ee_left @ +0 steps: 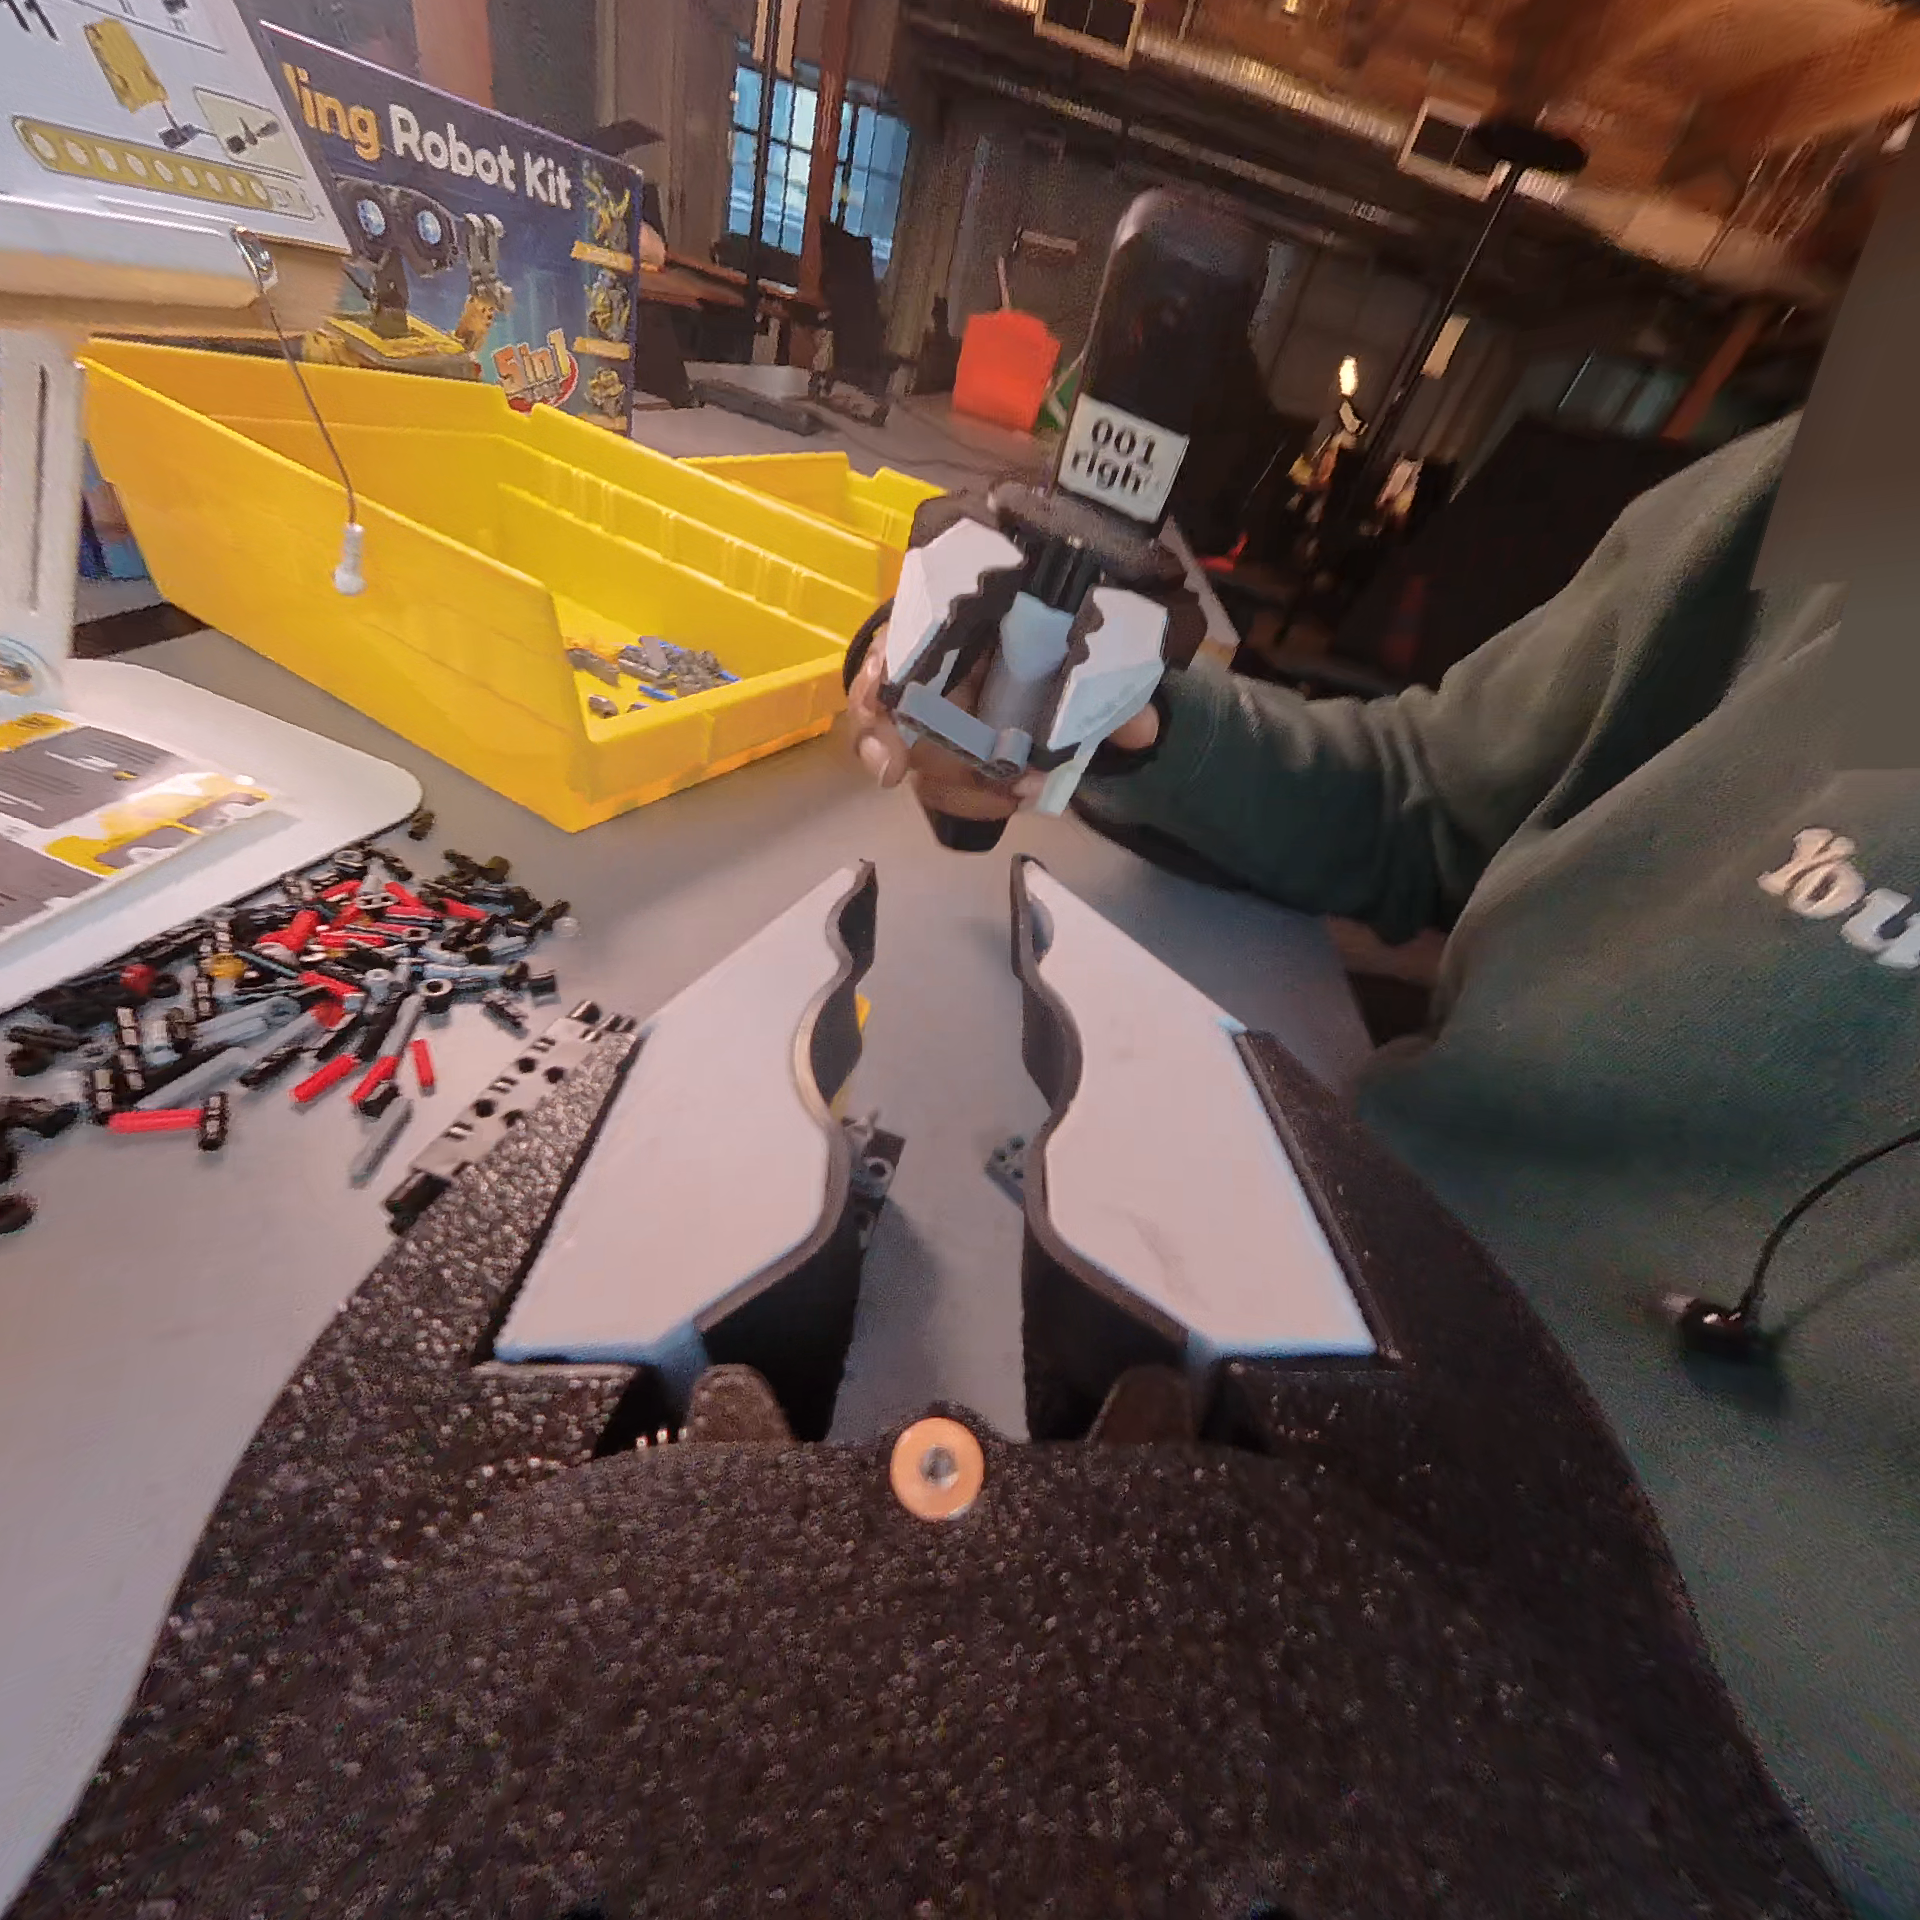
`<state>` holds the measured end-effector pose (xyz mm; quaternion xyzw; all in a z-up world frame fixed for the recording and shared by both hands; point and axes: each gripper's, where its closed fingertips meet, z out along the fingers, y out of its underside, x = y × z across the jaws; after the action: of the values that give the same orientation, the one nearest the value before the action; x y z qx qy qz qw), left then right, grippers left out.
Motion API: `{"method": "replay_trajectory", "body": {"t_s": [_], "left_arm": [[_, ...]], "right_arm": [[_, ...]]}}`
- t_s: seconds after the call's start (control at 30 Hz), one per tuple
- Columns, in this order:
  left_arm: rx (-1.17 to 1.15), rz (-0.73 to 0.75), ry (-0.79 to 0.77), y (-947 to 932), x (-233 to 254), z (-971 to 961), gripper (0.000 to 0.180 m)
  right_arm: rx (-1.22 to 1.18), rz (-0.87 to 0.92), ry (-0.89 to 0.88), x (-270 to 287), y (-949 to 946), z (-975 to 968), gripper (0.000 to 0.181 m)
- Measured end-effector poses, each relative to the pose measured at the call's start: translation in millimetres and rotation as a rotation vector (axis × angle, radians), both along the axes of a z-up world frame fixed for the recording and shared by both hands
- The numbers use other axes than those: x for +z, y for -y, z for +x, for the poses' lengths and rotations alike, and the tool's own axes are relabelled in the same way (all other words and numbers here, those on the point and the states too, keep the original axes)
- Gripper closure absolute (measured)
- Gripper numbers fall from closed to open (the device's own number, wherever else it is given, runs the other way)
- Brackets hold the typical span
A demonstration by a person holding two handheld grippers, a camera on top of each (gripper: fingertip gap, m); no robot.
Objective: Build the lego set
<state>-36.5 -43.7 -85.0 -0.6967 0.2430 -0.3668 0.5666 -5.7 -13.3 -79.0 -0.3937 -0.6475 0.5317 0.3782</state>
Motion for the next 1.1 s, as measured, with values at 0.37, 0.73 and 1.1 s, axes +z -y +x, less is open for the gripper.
{"method": "replay_trajectory", "body": {"t_s": [0.37,0.73,1.1], "left_arm": [[-0.18,-0.191,0.469,7,22,23,0.155],[-0.224,-0.301,0.633,5,21,26,0.172],[-0.283,-0.35,0.512,15,8,30,0.173]], "right_arm": [[0.04,-0.171,-0.181,21,34,-14,0.15],[0.021,-0.091,-0.196,17,39,-16,0.15],[0.101,0.02,-0.127,5,44,-7,0.156]]}}
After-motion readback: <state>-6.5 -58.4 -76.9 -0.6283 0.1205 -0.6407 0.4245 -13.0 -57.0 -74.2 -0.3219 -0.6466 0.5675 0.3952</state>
